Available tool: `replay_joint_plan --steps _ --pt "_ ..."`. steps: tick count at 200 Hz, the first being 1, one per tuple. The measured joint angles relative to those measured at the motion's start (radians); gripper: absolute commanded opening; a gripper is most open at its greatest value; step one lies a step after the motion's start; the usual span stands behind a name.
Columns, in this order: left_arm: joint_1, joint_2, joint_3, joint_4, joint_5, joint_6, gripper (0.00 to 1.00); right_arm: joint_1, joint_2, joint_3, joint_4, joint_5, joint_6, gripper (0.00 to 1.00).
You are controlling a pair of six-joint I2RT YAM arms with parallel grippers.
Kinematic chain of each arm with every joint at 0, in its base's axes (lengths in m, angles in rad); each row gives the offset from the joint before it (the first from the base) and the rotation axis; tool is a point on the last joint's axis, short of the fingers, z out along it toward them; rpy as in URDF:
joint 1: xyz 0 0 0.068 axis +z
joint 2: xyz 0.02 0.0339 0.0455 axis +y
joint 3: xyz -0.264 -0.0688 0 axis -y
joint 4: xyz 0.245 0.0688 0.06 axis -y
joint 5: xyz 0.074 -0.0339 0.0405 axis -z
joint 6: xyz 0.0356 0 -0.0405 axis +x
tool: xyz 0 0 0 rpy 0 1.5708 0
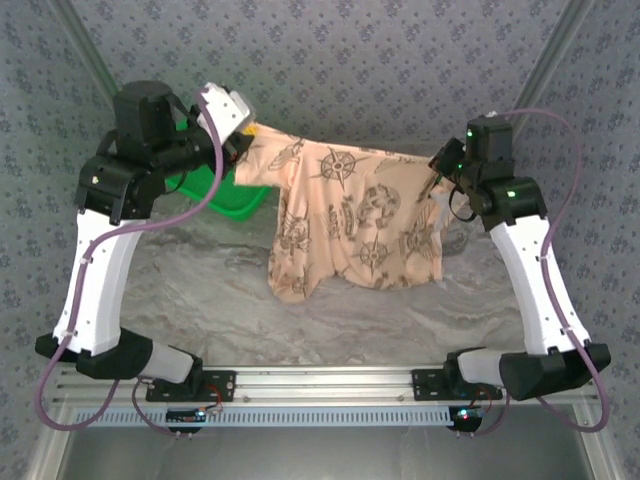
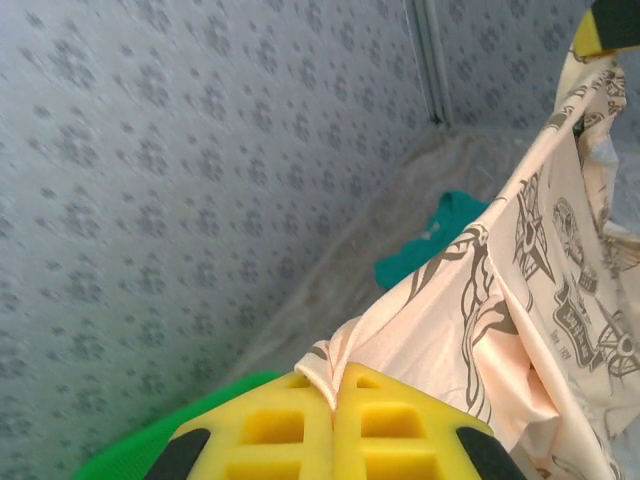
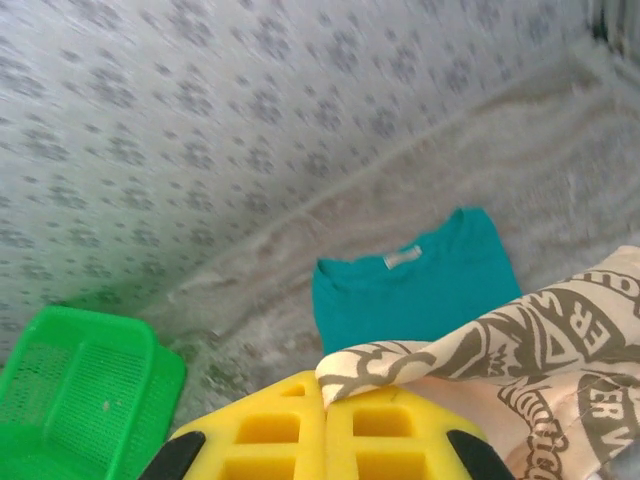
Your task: Fold the inside-out t-shirt
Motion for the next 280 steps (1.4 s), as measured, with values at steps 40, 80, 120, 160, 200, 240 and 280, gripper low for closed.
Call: replay_joint_plan --steps 40,80,120,160,200,240,280 --pt "-0.011 -0.055 0.058 -0.067 0.050 0.021 0.00 0.052 -0.152 0.073 -0.042 0.019 -0.083 0.00" --pt "-0.055 -0.215 0.061 -0.105 0.137 0.006 0.00 0.211 -0.326 0.159 -0.126 0.078 -0.109 0.00" --pt "-0.064 -0.199 0.289 -0.101 0.232 -0.038 0.00 0.260 -0.354 0.266 -0.128 0.083 -0.108 0.00" --pt "-0.046 -0.079 0.333 -0.102 0.195 -0.031 0.00 0.253 -0.254 0.290 -0.134 0.171 -0.117 0.00" --pt "0.031 0.107 0.304 -0.090 0.112 0.008 0.00 0.115 -0.064 0.288 -0.122 0.180 -0.138 0.00" --pt "0.084 0.345 0.410 -0.084 0.056 0.053 0.00 -0.005 0.183 0.311 -0.065 0.055 -0.131 0.00" --pt "0.116 0.446 0.566 -0.066 0.039 0.103 0.00 -0.033 0.349 0.520 -0.066 -0.047 -0.140 0.00"
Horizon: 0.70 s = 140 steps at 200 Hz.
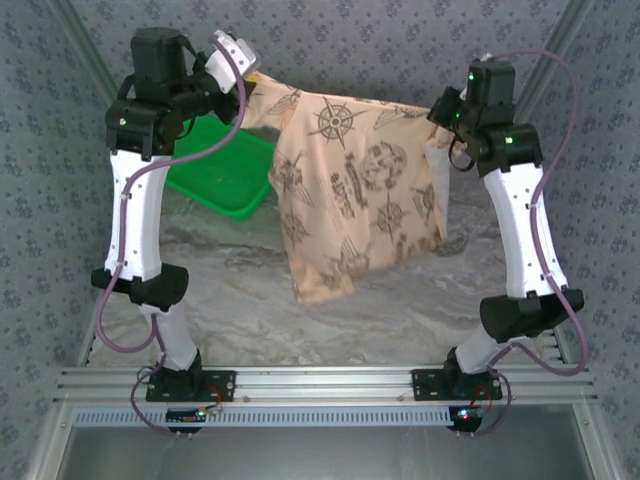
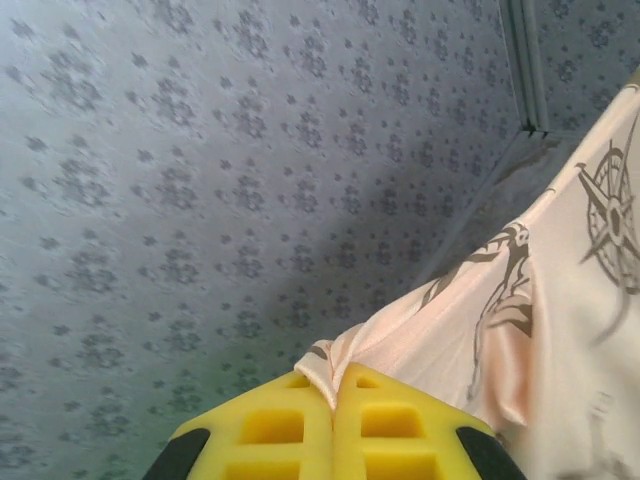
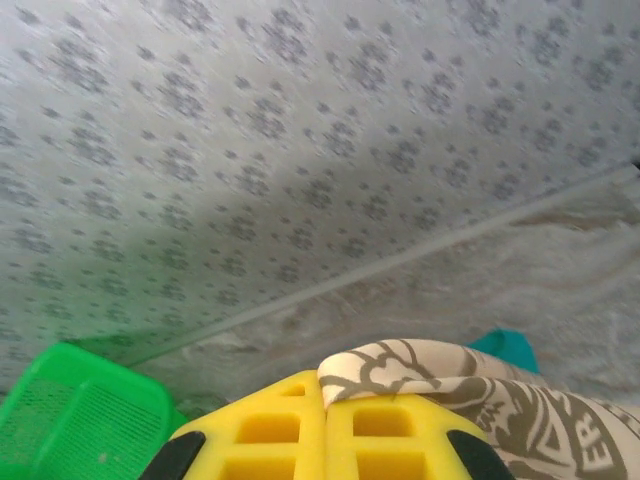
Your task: Fold the inside-out t-shirt
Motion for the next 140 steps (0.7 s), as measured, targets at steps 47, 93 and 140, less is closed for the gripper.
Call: replay_joint_plan --steps 47,93,140 --pt "-0.025 -0.109 -0.031 0.011 -0.035 0.101 0.00 -0.001 -0.071 0.094 0.017 -0.054 -0.043 0.00" --pt "-0.231 -0.615 -0.883 0.140 -0.172 0.212 0.00 0.057 -0.445 -0.525 0.126 -0.026 -0.031 0.00" --pt "-0.547 -0.843 -1.558 0.147 -0.264 0.115 0.23 0.182 -0.687 -1.218 0.109 0.009 0.072 0.11"
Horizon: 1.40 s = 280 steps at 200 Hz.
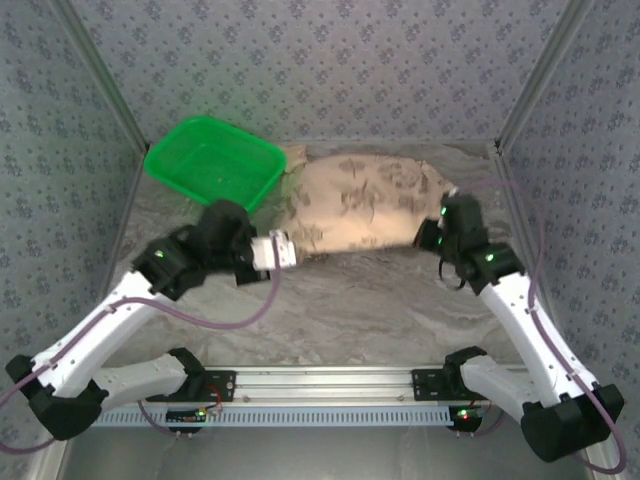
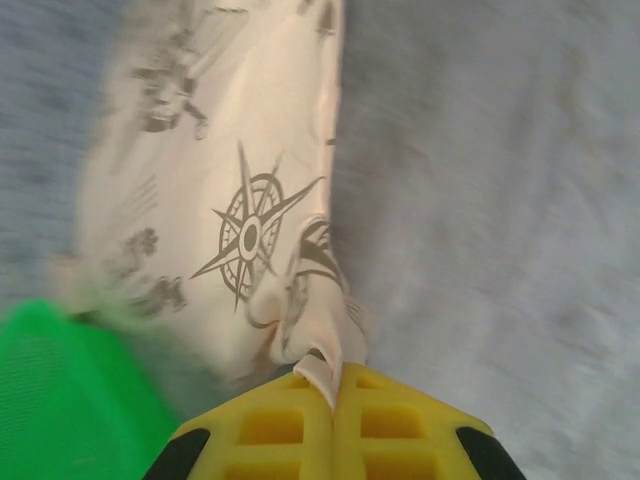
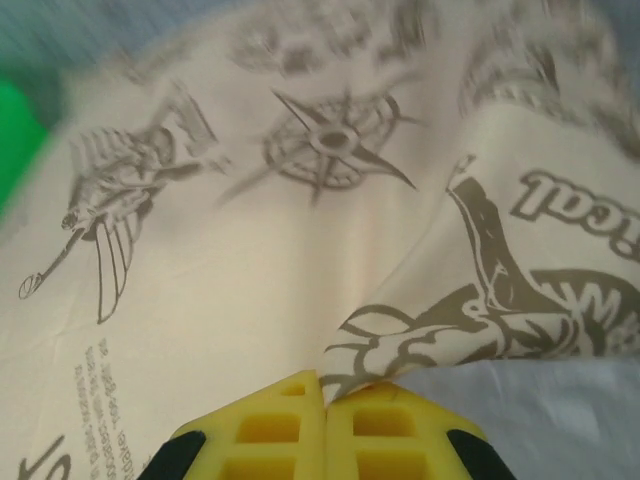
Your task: Fold the inside-out t-shirt
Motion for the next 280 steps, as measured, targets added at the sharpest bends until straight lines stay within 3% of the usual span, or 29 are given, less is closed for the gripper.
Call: replay_joint_plan --steps 13,31,45,57,76,100,124,169,182,194,202,229,280 --pt "-0.074 -0.007 -0.111 0.003 -0.001 -0.072 0.52 0.035 -0.072 -0.112 -0.028 0.001 0.030 0.27" --pt "-0.129 -0.008 -0.220 0.014 0.047 -0.200 0.56 0.049 -0.182 -0.195 -0.081 -0.006 0.071 0.38" --pt "-0.131 -0.008 -0.240 0.019 0.085 -0.282 0.67 0.027 -0.223 -0.203 -0.129 -0.009 0.092 0.55" --pt "-0.122 -0.011 -0.235 0.042 0.103 -0.342 0.71 -0.029 -0.225 -0.194 -0.157 -0.018 0.098 0.57" --pt "-0.036 -0.004 -0.215 0.082 0.137 -0.440 0.71 -0.158 -0.138 -0.167 -0.178 -0.077 0.095 0.59" --pt "0.196 0.115 -0.150 0.155 0.144 -0.630 0.67 -0.310 0.056 -0.148 -0.151 -0.164 0.089 0.59" --pt "0.331 0.309 -0.109 0.235 0.098 -0.801 0.64 -0.396 0.195 -0.150 -0.113 -0.175 0.085 0.55" --pt "0.341 0.496 -0.174 0.281 -0.035 -1.018 0.64 -0.455 0.339 -0.232 0.018 -0.155 0.131 0.50" --pt "0.341 0.506 -0.211 0.290 -0.056 -1.059 0.64 -0.461 0.366 -0.258 0.035 -0.148 0.165 0.31" --pt "0.341 0.519 -0.241 0.296 -0.066 -1.085 0.64 -0.470 0.376 -0.276 0.047 -0.133 0.184 0.01" --pt "0.342 0.529 -0.256 0.300 -0.069 -1.099 0.64 -0.481 0.370 -0.281 0.039 -0.119 0.203 0.00" --pt "0.353 0.533 -0.290 0.322 -0.069 -1.124 0.64 -0.505 0.278 -0.291 0.005 -0.078 0.273 0.00" --pt "0.449 0.462 -0.354 0.314 -0.014 -1.128 0.64 -0.415 -0.176 -0.220 -0.315 0.020 0.439 0.00"
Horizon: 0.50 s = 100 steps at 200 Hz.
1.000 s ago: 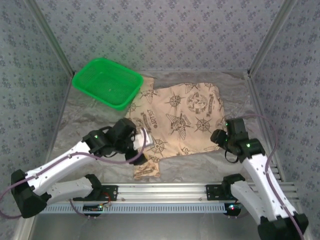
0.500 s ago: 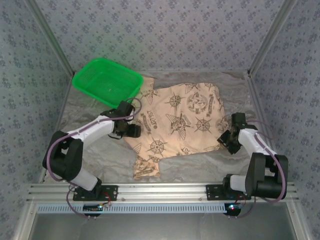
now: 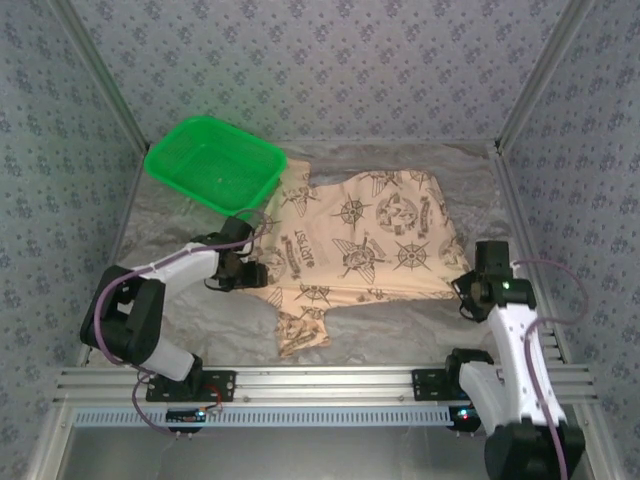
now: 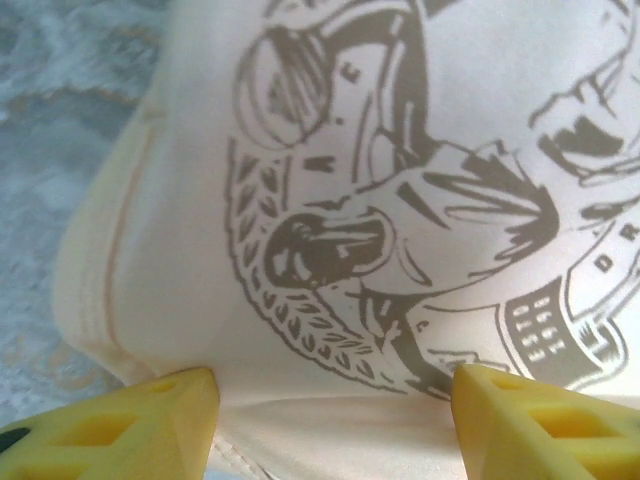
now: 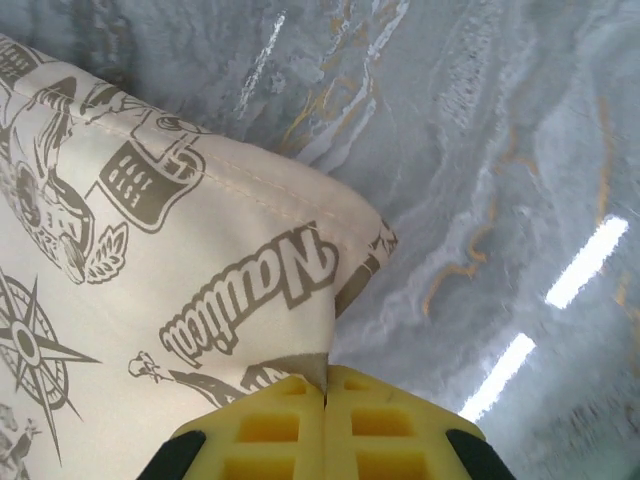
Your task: Fold the inside-out t-shirt
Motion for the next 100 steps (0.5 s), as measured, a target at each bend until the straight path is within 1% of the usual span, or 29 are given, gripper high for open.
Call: replay_joint_plan --steps 8,19,30,40,54,65,85,100 --pt "0.013 -0.006 -0.006 -0.002 0.013 0.000 0.65 0.014 -0.037 -0.007 -0.044 0.010 0.025 0.00" --pt "0.022 -0.009 -0.009 -0.007 0.026 0.001 0.65 0.024 -0.054 -0.046 -0.079 0.015 0.047 0.07" --pt "0.027 -0.011 -0.009 -0.011 0.040 0.001 0.66 0.032 -0.048 -0.101 -0.093 0.014 0.067 0.09" --pt "0.033 -0.013 -0.009 -0.017 0.056 0.001 0.67 0.039 -0.035 -0.143 -0.091 0.017 0.079 0.14" --pt "0.039 -0.023 -0.009 -0.033 0.086 0.000 0.68 0.045 -0.007 -0.145 -0.084 0.040 0.083 0.27" --pt "0.043 -0.032 -0.009 -0.048 0.114 0.000 0.69 0.049 0.014 -0.141 -0.088 0.073 0.068 0.34" --pt "0.048 -0.051 0.002 -0.081 0.181 -0.014 0.70 0.072 0.061 -0.091 -0.085 0.106 -0.013 0.34" --pt "0.054 -0.075 0.014 -0.098 0.227 -0.039 0.72 0.154 0.110 -0.025 -0.040 0.109 -0.105 0.34"
